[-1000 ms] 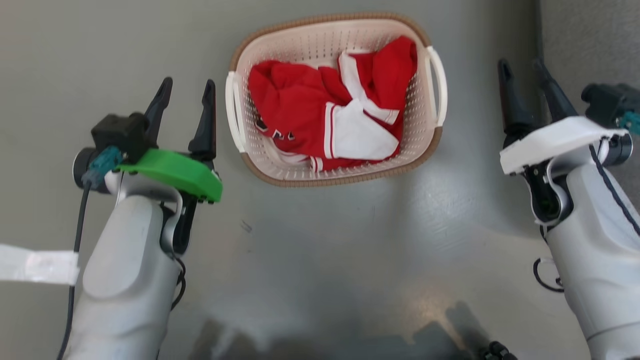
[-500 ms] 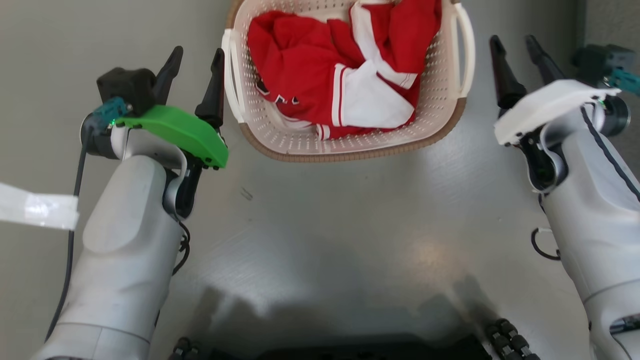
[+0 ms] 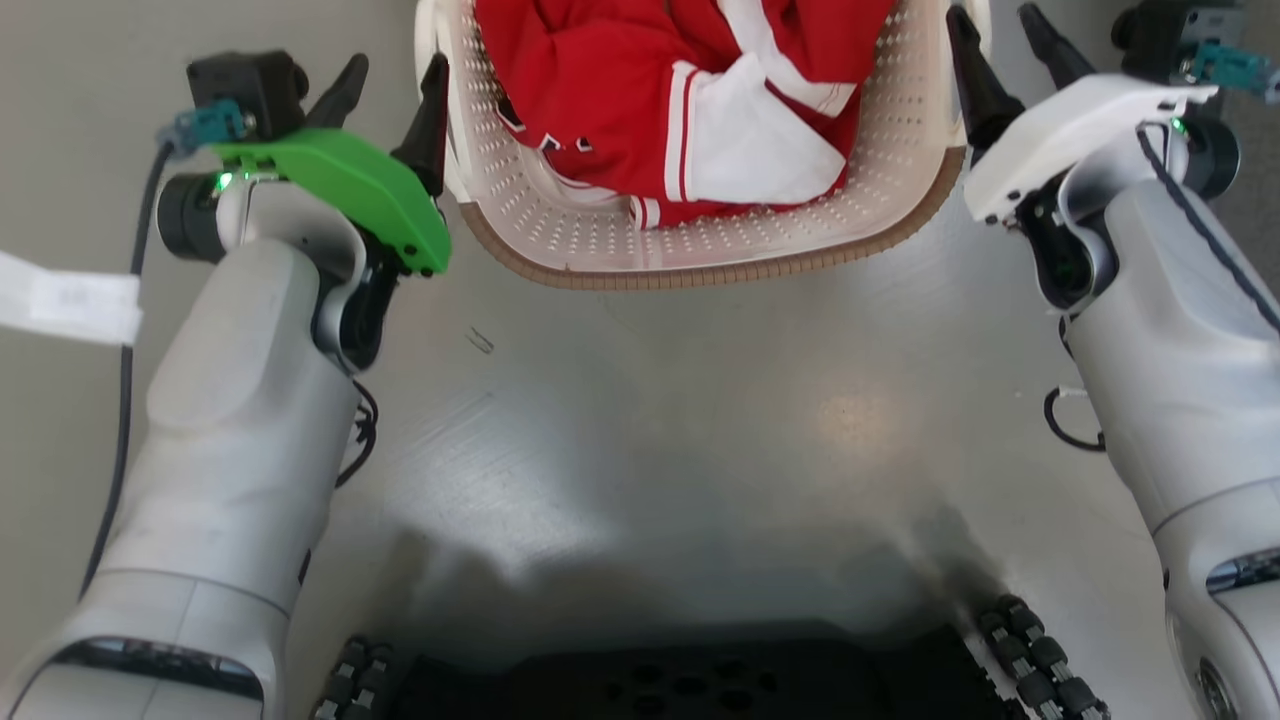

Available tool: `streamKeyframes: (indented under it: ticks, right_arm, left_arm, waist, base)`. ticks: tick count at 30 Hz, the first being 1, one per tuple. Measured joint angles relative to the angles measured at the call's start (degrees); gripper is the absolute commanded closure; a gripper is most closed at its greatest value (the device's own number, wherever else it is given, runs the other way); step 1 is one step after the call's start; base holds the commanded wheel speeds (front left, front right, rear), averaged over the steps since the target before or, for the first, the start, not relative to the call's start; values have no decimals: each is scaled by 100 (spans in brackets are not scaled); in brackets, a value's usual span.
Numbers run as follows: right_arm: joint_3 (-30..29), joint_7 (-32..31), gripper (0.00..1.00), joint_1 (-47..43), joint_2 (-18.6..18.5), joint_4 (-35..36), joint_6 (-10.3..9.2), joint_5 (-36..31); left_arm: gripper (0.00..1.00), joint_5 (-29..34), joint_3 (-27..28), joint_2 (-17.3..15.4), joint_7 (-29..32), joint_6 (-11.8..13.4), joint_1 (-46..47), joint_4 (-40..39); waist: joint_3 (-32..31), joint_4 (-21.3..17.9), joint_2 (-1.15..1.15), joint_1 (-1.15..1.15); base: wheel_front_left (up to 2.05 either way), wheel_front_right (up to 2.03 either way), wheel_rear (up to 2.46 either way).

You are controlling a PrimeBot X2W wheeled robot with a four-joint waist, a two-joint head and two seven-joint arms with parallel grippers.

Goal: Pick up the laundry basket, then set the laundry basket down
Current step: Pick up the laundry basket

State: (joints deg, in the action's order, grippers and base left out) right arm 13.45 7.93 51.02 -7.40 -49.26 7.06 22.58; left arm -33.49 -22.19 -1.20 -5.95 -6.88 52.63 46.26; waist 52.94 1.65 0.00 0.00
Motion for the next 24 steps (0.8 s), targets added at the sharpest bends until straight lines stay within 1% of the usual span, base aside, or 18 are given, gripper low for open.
streamKeyframes:
  ticks: [4,10,20,21,22,23,24]
  right_arm:
    - [31,-1,0,203,13,-169,0,-10]
    - [180,-23,0,374,29,-433,1,-111]
    - [389,10,0,653,151,-704,2,-93]
    - [410,11,0,680,163,-725,2,-92]
    - [465,64,43,748,180,-797,5,-86]
    - [485,64,51,762,181,-816,5,-85]
    - [503,68,61,774,183,-835,5,-81]
  left_arm:
    - [0,-98,-60,4,120,0,220,164]
    - [0,-269,-308,8,347,-19,409,425]
    - [0,-552,-589,10,389,-23,655,644]
    - [4,-580,-609,10,390,-23,676,662]
    - [40,-616,-710,10,419,-23,726,713]
    - [53,-620,-737,10,422,-23,739,721]
    - [61,-650,-756,10,422,-23,753,731]
  waist:
    - [173,-26,0,0]
    - [391,-54,0,0]
    - [531,-69,0,0]
    - [538,-69,0,0]
    - [556,-69,0,0]
    - [562,-69,0,0]
    - [566,-69,0,0]
  base:
    - [0,0,0]
    - [0,0,0]
    - [0,0,0]
    - [0,0,0]
    - [0,0,0]
    - [0,0,0]
    - [0,0,0]
